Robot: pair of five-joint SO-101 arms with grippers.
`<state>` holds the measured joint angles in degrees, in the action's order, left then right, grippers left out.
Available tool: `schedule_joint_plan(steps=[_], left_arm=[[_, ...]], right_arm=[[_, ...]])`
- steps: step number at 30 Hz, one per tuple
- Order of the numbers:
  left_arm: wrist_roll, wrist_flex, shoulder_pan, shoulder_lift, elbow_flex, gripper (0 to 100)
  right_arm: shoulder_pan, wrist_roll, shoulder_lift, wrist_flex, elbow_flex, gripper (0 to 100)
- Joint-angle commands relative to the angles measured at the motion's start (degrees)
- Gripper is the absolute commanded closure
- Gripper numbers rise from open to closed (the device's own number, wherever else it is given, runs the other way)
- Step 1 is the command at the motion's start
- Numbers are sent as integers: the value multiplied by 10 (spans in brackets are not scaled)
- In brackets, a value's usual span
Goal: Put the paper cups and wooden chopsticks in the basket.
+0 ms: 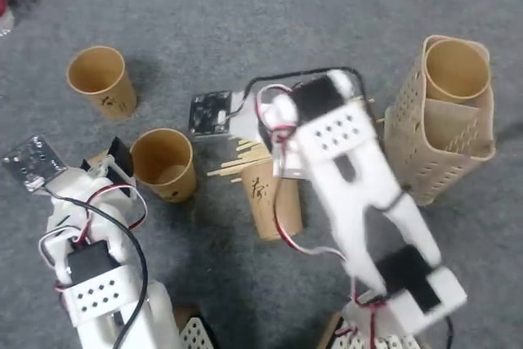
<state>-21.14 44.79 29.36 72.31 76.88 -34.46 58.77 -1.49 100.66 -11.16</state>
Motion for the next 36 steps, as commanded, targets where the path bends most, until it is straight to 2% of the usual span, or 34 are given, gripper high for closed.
schedule_joint_plan(steps=[1, 10, 20, 22, 25, 30, 36], left_arm=[[-2, -12, -3, 8, -2, 779], [13, -13, -4, 8, -3, 779], [13, -27, -4, 8, 0, 779], [13, -27, -4, 8, 0, 779], [13, -28, -4, 8, 0, 779], [13, -29, -4, 8, 3, 779], [13, -40, -3, 8, 9, 779]], right_arm=[[-14, 38, -48, 19, -18, 790], [-18, 59, -160, 20, -100, 790], [-20, 74, -211, 23, -127, 793], [-21, 74, -212, 23, -115, 841], [-24, 74, -212, 22, -103, 995], [-23, 73, -188, 24, -94, 987], [-21, 71, -65, 24, -86, 991]])
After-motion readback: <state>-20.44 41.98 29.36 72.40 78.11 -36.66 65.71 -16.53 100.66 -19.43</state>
